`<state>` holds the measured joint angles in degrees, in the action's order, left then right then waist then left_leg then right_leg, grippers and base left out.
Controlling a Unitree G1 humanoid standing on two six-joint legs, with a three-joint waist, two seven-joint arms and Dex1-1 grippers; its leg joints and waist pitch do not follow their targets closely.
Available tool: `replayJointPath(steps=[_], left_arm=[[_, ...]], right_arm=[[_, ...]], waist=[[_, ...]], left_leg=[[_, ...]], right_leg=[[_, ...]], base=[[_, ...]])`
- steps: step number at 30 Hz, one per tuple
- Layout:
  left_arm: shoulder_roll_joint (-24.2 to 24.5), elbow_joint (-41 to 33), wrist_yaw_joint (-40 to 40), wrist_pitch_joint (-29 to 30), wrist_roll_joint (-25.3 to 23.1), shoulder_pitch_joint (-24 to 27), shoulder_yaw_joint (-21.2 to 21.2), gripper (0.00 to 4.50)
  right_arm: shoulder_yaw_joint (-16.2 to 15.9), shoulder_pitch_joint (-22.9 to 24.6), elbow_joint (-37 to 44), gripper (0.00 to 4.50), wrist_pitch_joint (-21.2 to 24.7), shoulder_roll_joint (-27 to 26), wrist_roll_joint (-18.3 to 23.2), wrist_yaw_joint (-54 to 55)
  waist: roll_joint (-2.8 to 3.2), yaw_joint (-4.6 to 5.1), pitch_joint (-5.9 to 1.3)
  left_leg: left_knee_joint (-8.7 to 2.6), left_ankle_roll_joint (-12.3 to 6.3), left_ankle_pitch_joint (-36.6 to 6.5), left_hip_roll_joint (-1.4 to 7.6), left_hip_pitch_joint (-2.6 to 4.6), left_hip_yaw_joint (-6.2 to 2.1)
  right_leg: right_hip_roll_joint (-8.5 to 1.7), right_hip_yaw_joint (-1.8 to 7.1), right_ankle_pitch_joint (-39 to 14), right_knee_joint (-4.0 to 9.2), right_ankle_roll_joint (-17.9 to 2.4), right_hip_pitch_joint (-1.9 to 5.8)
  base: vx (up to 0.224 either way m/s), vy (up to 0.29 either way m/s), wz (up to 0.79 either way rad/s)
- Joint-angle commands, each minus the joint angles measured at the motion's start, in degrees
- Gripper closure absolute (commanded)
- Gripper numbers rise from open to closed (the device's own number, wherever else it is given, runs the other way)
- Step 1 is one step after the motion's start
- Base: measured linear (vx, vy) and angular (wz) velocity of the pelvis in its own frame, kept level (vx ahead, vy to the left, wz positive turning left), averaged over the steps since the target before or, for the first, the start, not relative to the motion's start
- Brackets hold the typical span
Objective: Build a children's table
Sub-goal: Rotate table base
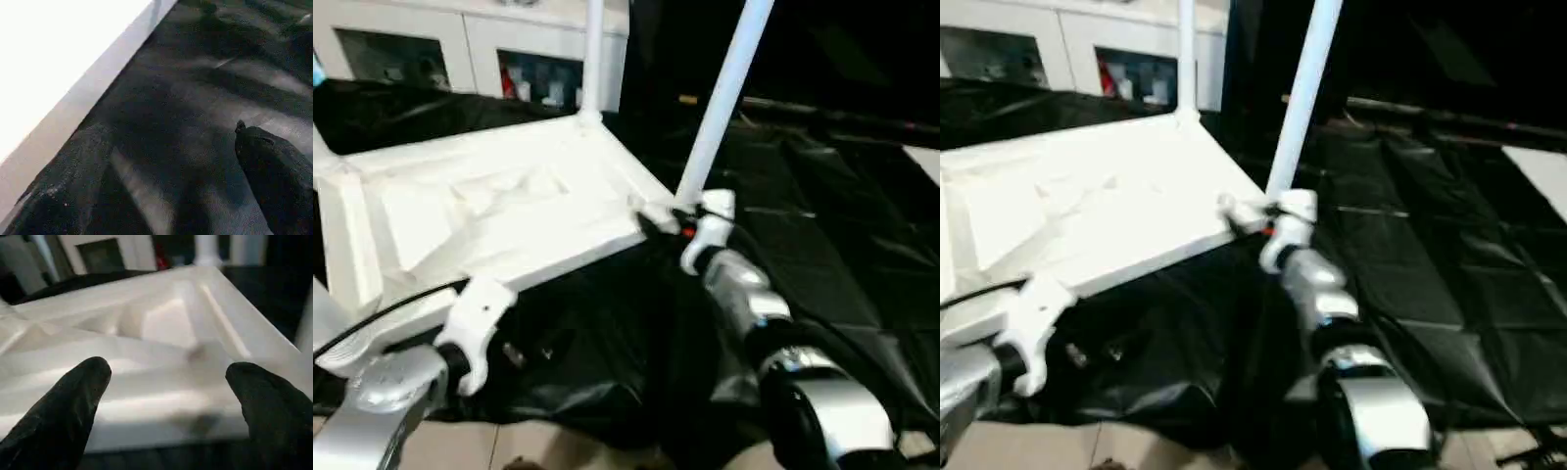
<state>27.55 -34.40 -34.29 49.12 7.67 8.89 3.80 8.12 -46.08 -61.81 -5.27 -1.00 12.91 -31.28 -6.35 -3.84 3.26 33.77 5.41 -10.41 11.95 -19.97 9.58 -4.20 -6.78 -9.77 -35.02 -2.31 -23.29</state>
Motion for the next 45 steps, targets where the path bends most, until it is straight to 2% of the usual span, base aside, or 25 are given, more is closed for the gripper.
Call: replayJointPath(steps=[1, 2, 3, 4, 5, 6, 7, 8, 9, 10, 18, 19, 23, 33, 39, 40, 42, 43, 45], left_arm=[[-0.3, -4.0, 1.7, 2.6, 0.2, 1.5, 1.8, 0.0], [-0.3, -4.2, 1.7, 2.7, 0.2, 1.6, 2.0, 0.0], [0.0, -4.9, 2.0, 3.1, 0.1, 2.1, 2.3, 0.0], [0.3, -5.5, 2.2, 3.5, -0.2, 2.9, 2.6, 0.0], [0.7, -5.9, 2.5, 3.6, -0.6, 3.7, 2.6, 0.0], [1.0, -6.2, 2.7, 3.6, -0.7, 4.2, 2.7, 0.0], [1.4, -6.4, 2.9, 3.8, -0.8, 4.7, 2.5, 0.0], [1.9, -6.8, 2.8, 4.0, -0.9, 5.3, 2.4, 0.0], [2.1, -7.1, 3.0, 4.3, -0.8, 5.7, 2.3, 0.0], [2.1, -7.7, 3.2, 4.8, -0.4, 6.4, 2.5, 0.0], [2.5, -7.7, 4.3, 4.8, -1.0, 8.7, 2.6, 0.0], [2.5, -7.2, 4.8, 4.5, -1.4, 8.7, 2.7, 0.0], [2.3, -6.0, 6.2, 3.4, -2.3, 8.6, 3.0, 0.0], [2.7, -3.5, 7.2, -0.6, -2.8, 9.0, 3.8, 0.0], [1.1, -1.1, 7.0, -6.0, -0.2, 8.0, 9.5, 0.0], [-0.1, -0.5, 7.2, -7.5, 1.1, 7.3, 11.4, 0.0], [-0.6, -0.2, 7.4, -8.1, 1.6, 7.0, 12.1, 0.0], [-1.7, 0.2, 7.5, -9.6, 3.0, 5.7, 13.7, 0.0], [-3.4, 0.4, 7.6, -10.9, 5.2, 4.0, 15.2, 0.0]], right_arm=[[1.2, -4.1, -3.4, 0.05, -1.2, 0.9, -0.2, 1.9], [1.3, -4.4, -3.7, 0.05, -1.3, 1.0, -0.2, 2.1], [2.0, -5.9, -5.0, 0.05, -1.7, 1.1, -0.1, 3.1], [2.8, -8.0, -6.7, 0.05, -2.0, 1.6, -0.2, 5.6], [3.5, -9.8, -8.2, 0.05, -2.4, 2.1, -0.1, 8.0], [3.9, -11.0, -9.0, 0.05, -2.6, 2.5, 0.0, 9.6], [4.5, -12.3, -10.0, 0.05, -2.4, 3.0, 0.1, 11.6], [5.2, -13.4, -10.7, 0.05, -2.3, 3.4, 0.4, 13.2], [5.8, -14.4, -11.3, 0.05, -2.3, 3.8, 0.6, 14.6], [6.4, -15.7, -12.3, 0.05, -1.9, 4.7, 0.5, 17.3], [9.0, -18.4, -14.5, 0.05, -1.8, 8.3, 0.6, 24.8], [9.2, -18.6, -14.7, 0.05, -1.8, 9.0, 0.6, 25.7], [11.6, -19.0, -15.2, 0.05, -2.1, 11.3, 1.4, 28.0], [12.9, -19.1, -15.5, 0.05, -3.2, 18.2, 0.2, 29.7], [11.4, -17.3, -15.2, 0.05, -2.8, 20.6, -1.6, 24.9], [10.7, -16.6, -15.0, 0.05, -2.8, 20.6, -2.1, 22.9], [10.4, -16.4, -15.0, 0.05, -2.9, 20.7, -2.4, 22.2], [9.9, -14.8, -14.3, 0.05, -3.2, 20.3, -2.2, 18.0], [9.7, -12.6, -13.3, 0.05, -3.9, 19.8, -1.8, 14.3]], waist=[[1.51, -0.23, -2.68], [1.74, -0.43, -2.67], [1.57, -0.51, -2.67], [2.14, -0.89, -2.73], [1.91, -1.04, -2.89], [2.18, -1.28, -2.88], [2.02, -1.42, -2.81], [2.6, -1.75, -2.83], [2.3, -1.8, -2.78], [2.44, -2.03, -2.76], [2.22, -2.74, -2.7], [2.28, -3.17, -2.74], [2.17, -3.98, -2.79], [1.65, -4.23, -2.99], [1.08, -3.45, -2.96], [1.06, -3.37, -2.92], [1.12, -3.07, -2.99], [0.99, -2.64, -3.07], [1.06, -2.55, -3.13]], left_leg=[[-4.5, 0.8, -20.8, 1.84, 0.3, -0.92], [-4.52, 0.95, -21.1, 1.82, 0.36, -0.95], [-4.48, 0.86, -21.3, 1.75, 0.39, -0.86], [-4.54, 1.05, -21.3, 1.74, 0.47, -0.95], [-4.53, 1.37, -20.8, 1.84, 0.48, -0.9], [-4.56, 1.49, -20.7, 1.75, 0.46, -0.88], [-4.55, 1.56, -20.8, 1.7, 0.45, -0.75], [-4.57, 1.66, -21.0, 1.63, 0.56, -0.79], [-4.55, 1.67, -21.1, 1.58, 0.41, -0.69], [-4.58, 1.76, -21.4, 1.5, 0.36, -0.71], [-4.46, 1.93, -22.8, 1.43, 0.58, -0.7], [-4.41, 2.02, -22.8, 1.43, 0.82, -0.57], [-4.39, 1.96, -22.3, 1.34, 0.59, -0.48], [-4.03, 1.33, -19.8, 1.1, 0.06, -0.37], [-3.76, 0.41, -19.3, 0.91, -0.29, -0.28], [-3.73, 0.26, -19.3, 0.87, -0.35, -0.27], [-3.69, 0.21, -19.2, 0.89, -0.34, -0.32], [-3.72, 0.09, -19.1, 1.06, -0.36, -0.4], [-3.63, -0.29, -18.3, 1.15, -0.35, -0.32]], right_leg=[[-4.36, 3.45, -26.8, 5.06, -5.1, 2.04], [-4.32, 3.43, -26.4, 5.01, -5.2, 1.99], [-4.24, 3.45, -25.5, 5.03, -5.3, 1.93], [-4.28, 3.5, -24.4, 4.76, -5.7, 1.9], [-4.22, 3.51, -22.4, 4.38, -6.4, 1.92], [-4.13, 3.51, -21.5, 4.29, -6.6, 1.97], [-3.95, 3.52, -20.5, 4.18, -6.7, 1.89], [-3.98, 3.52, -20.1, 4.08, -6.8, 1.88], [-3.87, 3.51, -19.5, 4.08, -6.7, 1.93], [-3.92, 3.48, -19.8, 4.1, -6.6, 2.02], [-3.99, 3.45, -22.2, 4.45, -5.2, 1.71], [-3.78, 3.43, -21.3, 4.38, -5.3, 1.52], [-3.81, 3.5, -20.2, 4.23, -5.1, 1.71], [-3.65, 3.28, -19.3, 4.05, -4.4, 2.14], [-3.64, 3.08, -21.3, 4.37, -4.0, 2.26], [-3.67, 3.06, -21.8, 4.46, -3.9, 2.26], [-3.69, 3.02, -22.2, 4.58, -3.8, 2.29], [-3.64, 3.05, -21.3, 4.4, -4.1, 2.29], [-3.77, 3.16, -20.4, 4.41, -4.5, 2.31]], base=[[0.0, 0.0, 0.0], [0.0, 0.0, 0.0], [0.0, 0.0, 0.0], [0.0, 0.0, 0.0], [0.0, 0.0, 0.0], [0.0, 0.0, 0.0], [0.0, 0.0, 0.0], [0.0, 0.0, 0.0], [0.0, 0.0, 0.0], [0.0, 0.0, 0.0], [0.0, 0.0, 0.0], [0.0, 0.0, 0.0], [0.0, 0.0, 0.0], [0.0, 0.0, 0.0], [0.0, 0.0, 0.0], [0.0, 0.0, 0.0], [0.0, 0.0, 0.0], [0.0, 0.0, 0.0], [0.0, 0.0, 0.0]])
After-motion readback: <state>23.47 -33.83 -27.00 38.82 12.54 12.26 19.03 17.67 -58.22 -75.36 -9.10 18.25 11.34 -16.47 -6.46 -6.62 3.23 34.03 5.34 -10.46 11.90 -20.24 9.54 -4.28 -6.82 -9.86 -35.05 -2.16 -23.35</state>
